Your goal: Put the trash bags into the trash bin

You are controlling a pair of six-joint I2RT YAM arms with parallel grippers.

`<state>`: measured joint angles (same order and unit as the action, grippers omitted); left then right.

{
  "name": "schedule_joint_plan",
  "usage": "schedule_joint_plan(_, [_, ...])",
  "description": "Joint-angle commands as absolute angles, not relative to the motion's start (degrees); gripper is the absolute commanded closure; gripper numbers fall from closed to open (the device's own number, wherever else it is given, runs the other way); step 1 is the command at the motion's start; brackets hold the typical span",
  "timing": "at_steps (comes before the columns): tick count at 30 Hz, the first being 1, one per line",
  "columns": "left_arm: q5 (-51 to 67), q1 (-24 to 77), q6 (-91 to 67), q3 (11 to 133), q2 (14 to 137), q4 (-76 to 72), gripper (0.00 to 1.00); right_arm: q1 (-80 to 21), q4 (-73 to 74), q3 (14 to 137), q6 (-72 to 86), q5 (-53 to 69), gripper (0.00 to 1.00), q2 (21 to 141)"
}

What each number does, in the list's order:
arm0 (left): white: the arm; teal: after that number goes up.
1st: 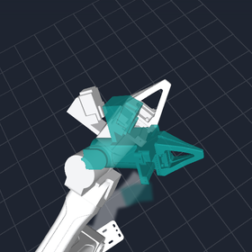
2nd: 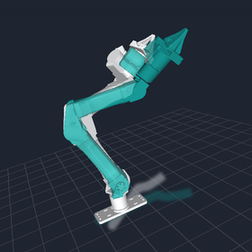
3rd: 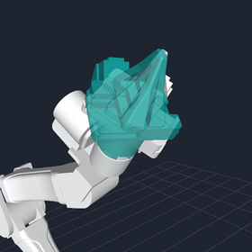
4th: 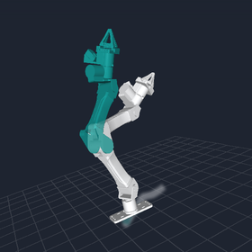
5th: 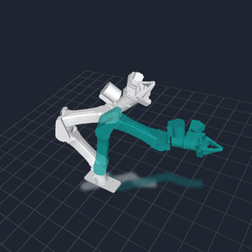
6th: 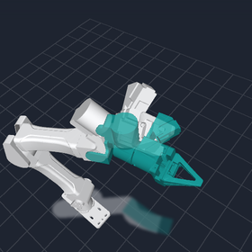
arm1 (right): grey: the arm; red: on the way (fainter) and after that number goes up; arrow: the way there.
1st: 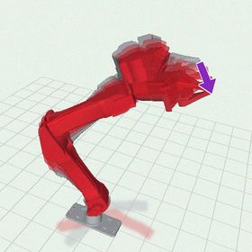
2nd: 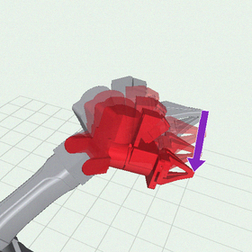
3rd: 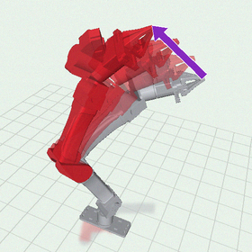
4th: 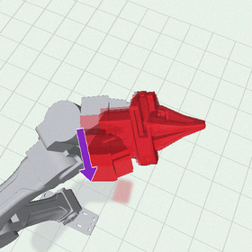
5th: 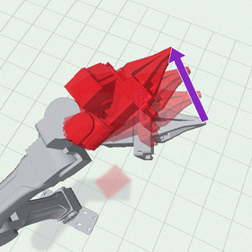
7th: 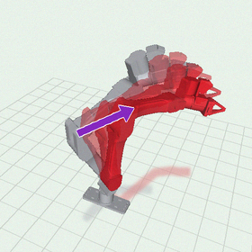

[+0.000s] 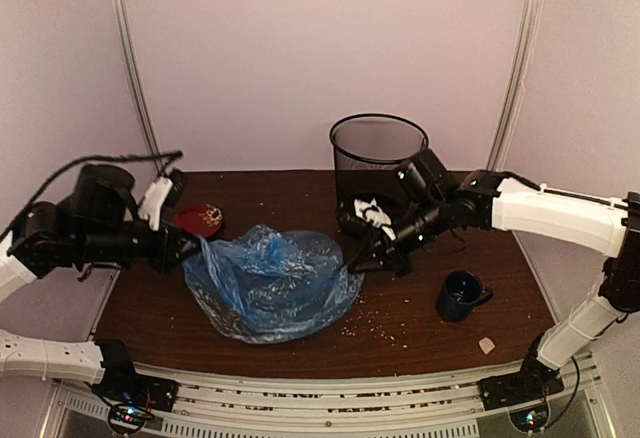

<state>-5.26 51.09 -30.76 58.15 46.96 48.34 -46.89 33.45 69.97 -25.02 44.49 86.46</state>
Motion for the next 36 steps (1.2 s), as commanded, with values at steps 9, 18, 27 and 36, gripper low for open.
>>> schedule_joint_plan(9, [-35.54,50.89,-11.56,110.87,73.06,43.60,1.00,-36.53,9.09,108.46,0.99,42.00,1.00,89.88])
schedule_joint_plan(18, [-31.35,50.96,-8.07,99.90,63.73,30.91,1.00,-33.15,6.52,110.89,4.98,47.79,1.00,89.46])
schedule_joint_plan(27, [-6.73,51.27,-31.72,50.70,45.08,35.69,1.00,-43.95,14.70,63.52,-16.81,45.85,1.00,81.19])
schedule_joint_plan(36, [-9.05,56.34,-34.24,53.17,39.81,42.74,1.00,-44.91,34.04,67.42,-27.64,54.58,1.00,81.01])
